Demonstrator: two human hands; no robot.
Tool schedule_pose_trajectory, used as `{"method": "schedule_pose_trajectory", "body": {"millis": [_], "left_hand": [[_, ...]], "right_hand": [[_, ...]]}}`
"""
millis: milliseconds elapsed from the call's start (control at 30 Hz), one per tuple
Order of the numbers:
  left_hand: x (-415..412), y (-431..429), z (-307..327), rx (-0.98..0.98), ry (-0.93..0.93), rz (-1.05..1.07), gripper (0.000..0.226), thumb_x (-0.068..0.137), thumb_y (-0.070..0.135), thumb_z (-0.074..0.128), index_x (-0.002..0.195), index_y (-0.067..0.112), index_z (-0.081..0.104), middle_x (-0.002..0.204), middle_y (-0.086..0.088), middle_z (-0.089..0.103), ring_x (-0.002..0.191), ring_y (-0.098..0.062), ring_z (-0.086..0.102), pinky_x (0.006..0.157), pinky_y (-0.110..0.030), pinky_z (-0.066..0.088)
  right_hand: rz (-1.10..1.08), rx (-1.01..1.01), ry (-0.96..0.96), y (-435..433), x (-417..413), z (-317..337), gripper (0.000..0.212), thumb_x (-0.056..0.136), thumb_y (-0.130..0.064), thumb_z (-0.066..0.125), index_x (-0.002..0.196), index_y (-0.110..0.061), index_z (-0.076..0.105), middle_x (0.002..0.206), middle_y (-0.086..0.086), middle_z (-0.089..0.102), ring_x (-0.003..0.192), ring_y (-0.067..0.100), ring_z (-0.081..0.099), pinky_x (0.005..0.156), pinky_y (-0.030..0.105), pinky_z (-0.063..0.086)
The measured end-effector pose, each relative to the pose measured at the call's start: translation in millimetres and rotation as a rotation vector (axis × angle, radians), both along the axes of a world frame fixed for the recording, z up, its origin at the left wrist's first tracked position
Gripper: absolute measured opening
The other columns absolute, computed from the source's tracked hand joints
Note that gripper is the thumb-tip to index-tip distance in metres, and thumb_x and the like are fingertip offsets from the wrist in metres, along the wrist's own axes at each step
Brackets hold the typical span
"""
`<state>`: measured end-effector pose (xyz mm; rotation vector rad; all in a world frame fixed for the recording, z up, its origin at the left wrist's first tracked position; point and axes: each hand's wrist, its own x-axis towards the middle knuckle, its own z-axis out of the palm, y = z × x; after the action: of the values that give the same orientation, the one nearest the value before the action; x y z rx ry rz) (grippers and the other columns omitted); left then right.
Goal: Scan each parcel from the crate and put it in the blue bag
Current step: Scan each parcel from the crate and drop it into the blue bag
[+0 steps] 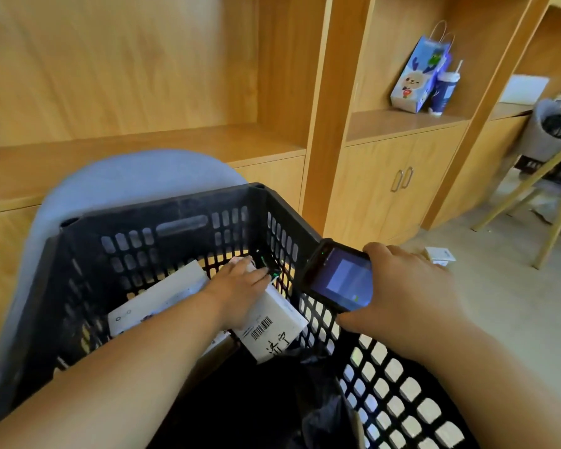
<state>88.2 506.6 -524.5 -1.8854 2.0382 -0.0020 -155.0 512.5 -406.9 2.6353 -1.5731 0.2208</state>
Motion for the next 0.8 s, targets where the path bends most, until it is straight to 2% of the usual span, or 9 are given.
{"method": "schedule_pose_trajectory", "body": {"millis": [100, 200, 267, 333, 400, 467, 567, 700, 800], "left_hand": [[-2, -15, -1, 0.066, -0.068, -0.029, 0.089, 0.082, 0.037, 0.066, 0.152, 0.022, 0.013, 0.161, -0.004, 0.009, 0.147, -0.032, -0.006, 0.112, -0.06, -0.008], [-3, -20, 1, 0.078, -0.107, -0.081, 0.092, 0.073, 0.044, 0.074, 0.147, 0.023, 0.024, 0.153, -0.009, 0.027, 0.145, -0.033, 0.009, 0.111, -0.061, -0.011], [-2, -17, 3, 0.097, -0.133, -0.095, 0.087, 0.075, 0.046, 0.07, 0.145, 0.022, 0.025, 0.145, -0.008, 0.036, 0.14, -0.032, 0.022, 0.113, -0.059, -0.003], [-2, -10, 7, 0.113, -0.243, -0.135, 0.084, 0.079, 0.049, 0.065, 0.146, 0.025, 0.021, 0.145, -0.008, 0.035, 0.136, -0.033, 0.025, 0.112, -0.059, 0.008], [1, -1, 11, 0.117, -0.274, -0.11, 0.075, 0.084, 0.052, 0.059, 0.145, 0.029, 0.023, 0.145, -0.009, 0.034, 0.134, -0.033, 0.027, 0.109, -0.057, 0.021], [6, 12, 19, 0.046, -0.211, -0.015, 0.066, 0.087, 0.052, 0.055, 0.143, 0.029, 0.029, 0.143, -0.008, 0.036, 0.13, -0.031, 0.031, 0.102, -0.049, 0.033], [13, 35, 41, -0.1, -0.075, 0.157, 0.061, 0.088, 0.044, 0.056, 0.139, 0.021, 0.033, 0.136, -0.005, 0.04, 0.124, -0.027, 0.036, 0.094, -0.041, 0.038], [23, 69, 79, -0.276, 0.236, 0.383, 0.051, 0.086, 0.037, 0.057, 0.128, 0.016, 0.036, 0.127, -0.005, 0.042, 0.114, -0.028, 0.04, 0.081, -0.037, 0.037], [26, 102, 108, -0.442, 0.451, 0.5, 0.039, 0.083, 0.035, 0.063, 0.108, 0.014, 0.042, 0.114, -0.006, 0.046, 0.098, -0.026, 0.043, 0.071, -0.034, 0.038]], "right_hand": [[-0.001, 0.007, -0.024, -1, 0, -1, 0.06, 0.056, -0.063, 0.065, 0.098, -0.03, 0.037, 0.08, -0.014, 0.043, 0.074, 0.015, 0.047, 0.059, 0.03, 0.034], [-0.004, 0.016, -0.033, -1, 0, -1, 0.061, 0.056, -0.064, 0.066, 0.097, -0.031, 0.035, 0.079, -0.015, 0.041, 0.073, 0.014, 0.045, 0.057, 0.03, 0.031], [-0.005, 0.023, -0.044, -1, 0, 0, 0.062, 0.056, -0.064, 0.067, 0.097, -0.031, 0.035, 0.08, -0.015, 0.042, 0.073, 0.015, 0.046, 0.057, 0.03, 0.032], [-0.01, 0.035, -0.052, -1, 1, 0, 0.062, 0.056, -0.063, 0.068, 0.098, -0.029, 0.037, 0.08, -0.013, 0.043, 0.074, 0.015, 0.047, 0.06, 0.03, 0.035], [-0.019, 0.049, -0.057, 0, 1, 1, 0.062, 0.056, -0.061, 0.069, 0.098, -0.027, 0.038, 0.08, -0.012, 0.044, 0.074, 0.016, 0.047, 0.061, 0.031, 0.036], [-0.029, 0.04, -0.047, 2, 0, 3, 0.06, 0.058, -0.059, 0.07, 0.095, -0.026, 0.037, 0.079, -0.012, 0.043, 0.073, 0.016, 0.044, 0.06, 0.031, 0.034], [-0.04, 0.037, -0.049, 10, -3, 10, 0.058, 0.059, -0.057, 0.071, 0.091, -0.025, 0.035, 0.076, -0.011, 0.041, 0.071, 0.016, 0.044, 0.059, 0.031, 0.032], [-0.044, 0.032, -0.093, 27, -7, 28, 0.062, 0.059, -0.058, 0.07, 0.1, -0.023, 0.039, 0.08, -0.009, 0.042, 0.074, 0.017, 0.045, 0.061, 0.031, 0.034], [-0.039, 0.031, -0.133, 50, -10, 45, 0.066, 0.059, -0.059, 0.07, 0.106, -0.023, 0.04, 0.082, -0.009, 0.042, 0.074, 0.017, 0.046, 0.062, 0.031, 0.035]]}}
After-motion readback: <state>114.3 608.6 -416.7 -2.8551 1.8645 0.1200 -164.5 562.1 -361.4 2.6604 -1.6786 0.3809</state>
